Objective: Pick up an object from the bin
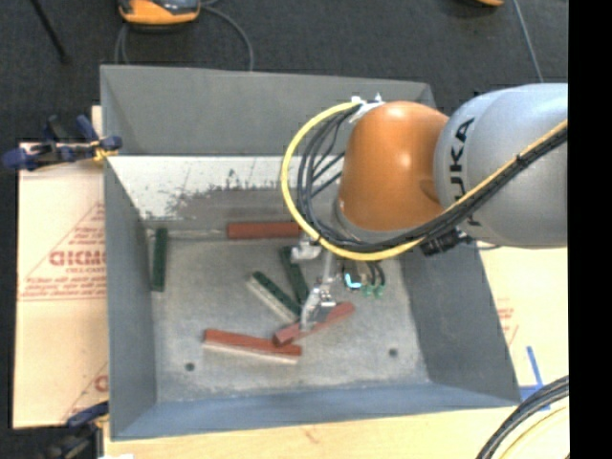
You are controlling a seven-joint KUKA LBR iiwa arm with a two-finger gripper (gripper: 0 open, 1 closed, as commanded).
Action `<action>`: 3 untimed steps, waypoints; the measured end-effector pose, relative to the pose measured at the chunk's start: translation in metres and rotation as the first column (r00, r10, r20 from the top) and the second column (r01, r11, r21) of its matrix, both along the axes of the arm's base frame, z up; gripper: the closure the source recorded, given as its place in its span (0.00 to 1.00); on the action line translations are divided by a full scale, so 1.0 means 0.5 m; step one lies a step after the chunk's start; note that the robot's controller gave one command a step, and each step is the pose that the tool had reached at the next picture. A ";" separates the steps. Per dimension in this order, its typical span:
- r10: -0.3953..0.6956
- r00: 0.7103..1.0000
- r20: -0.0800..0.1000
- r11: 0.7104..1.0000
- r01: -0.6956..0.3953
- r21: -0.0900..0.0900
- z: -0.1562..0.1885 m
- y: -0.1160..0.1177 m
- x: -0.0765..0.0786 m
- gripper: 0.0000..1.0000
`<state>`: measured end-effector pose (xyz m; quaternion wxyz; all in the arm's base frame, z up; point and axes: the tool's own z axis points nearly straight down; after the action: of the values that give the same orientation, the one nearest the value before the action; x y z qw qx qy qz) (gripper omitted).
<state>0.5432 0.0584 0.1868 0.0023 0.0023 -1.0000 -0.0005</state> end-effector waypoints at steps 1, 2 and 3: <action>-0.002 1.000 0.008 1.000 0.002 0.000 0.009 -0.001 0.004 0.00; -0.004 1.000 0.012 1.000 0.004 0.001 -0.121 0.051 -0.066 0.00; -0.049 0.999 0.002 0.999 0.049 -0.001 -0.136 0.088 -0.083 0.00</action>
Offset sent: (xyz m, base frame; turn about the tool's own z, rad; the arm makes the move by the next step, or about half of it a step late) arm -0.0640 0.0479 -0.1168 0.0032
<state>0.5017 0.1026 0.1187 0.0011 -0.0225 -0.9997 -0.0002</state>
